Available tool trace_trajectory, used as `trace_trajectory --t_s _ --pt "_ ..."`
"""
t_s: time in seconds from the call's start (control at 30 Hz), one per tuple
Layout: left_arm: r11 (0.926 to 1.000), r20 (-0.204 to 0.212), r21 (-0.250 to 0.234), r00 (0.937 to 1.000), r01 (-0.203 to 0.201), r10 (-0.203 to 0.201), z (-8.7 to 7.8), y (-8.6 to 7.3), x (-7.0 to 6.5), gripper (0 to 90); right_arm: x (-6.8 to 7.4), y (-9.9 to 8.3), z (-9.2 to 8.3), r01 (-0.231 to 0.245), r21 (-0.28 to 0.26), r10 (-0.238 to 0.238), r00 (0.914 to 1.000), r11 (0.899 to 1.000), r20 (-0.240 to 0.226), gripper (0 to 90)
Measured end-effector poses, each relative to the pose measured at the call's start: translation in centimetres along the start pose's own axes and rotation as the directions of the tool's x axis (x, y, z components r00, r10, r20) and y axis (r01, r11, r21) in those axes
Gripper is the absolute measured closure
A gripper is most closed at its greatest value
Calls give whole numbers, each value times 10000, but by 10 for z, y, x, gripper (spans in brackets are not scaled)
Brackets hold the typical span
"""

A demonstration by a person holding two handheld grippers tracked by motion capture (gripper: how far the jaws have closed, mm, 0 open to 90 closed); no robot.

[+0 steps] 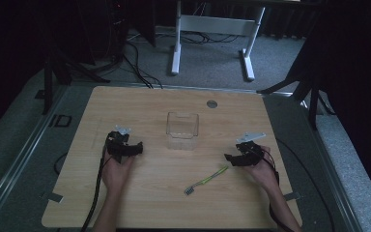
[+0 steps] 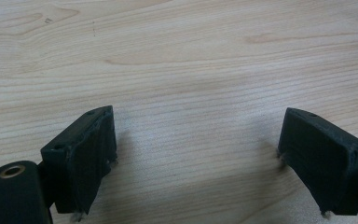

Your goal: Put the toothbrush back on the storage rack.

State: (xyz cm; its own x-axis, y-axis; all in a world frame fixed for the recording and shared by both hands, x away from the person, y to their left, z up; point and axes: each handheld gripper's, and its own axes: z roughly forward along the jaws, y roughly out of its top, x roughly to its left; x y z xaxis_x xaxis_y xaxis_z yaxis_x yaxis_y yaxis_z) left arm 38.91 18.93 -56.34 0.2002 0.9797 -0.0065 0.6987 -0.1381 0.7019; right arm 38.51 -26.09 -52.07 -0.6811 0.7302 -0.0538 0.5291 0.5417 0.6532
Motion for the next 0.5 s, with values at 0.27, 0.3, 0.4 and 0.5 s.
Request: trace_trajectory --t_s 0.27,0.3,0.4,0.5 --pt "10000 0 0 10000 0 0 0 0 0 118 6 7 -3 579 212 -577 9983 9981 -118 343" --pt "10000 1 -1 10000 8 -8 0 0 0 118 6 7 -3 579 212 -577 9983 9981 -118 343" --pt "10000 2 0 10000 5 -5 0 0 0 118 8 9 -4 793 323 -787 9967 9963 -191 361" --pt "10000 1 -1 10000 8 -8 0 0 0 118 10 11 -4 927 388 -917 9954 9949 -266 376"
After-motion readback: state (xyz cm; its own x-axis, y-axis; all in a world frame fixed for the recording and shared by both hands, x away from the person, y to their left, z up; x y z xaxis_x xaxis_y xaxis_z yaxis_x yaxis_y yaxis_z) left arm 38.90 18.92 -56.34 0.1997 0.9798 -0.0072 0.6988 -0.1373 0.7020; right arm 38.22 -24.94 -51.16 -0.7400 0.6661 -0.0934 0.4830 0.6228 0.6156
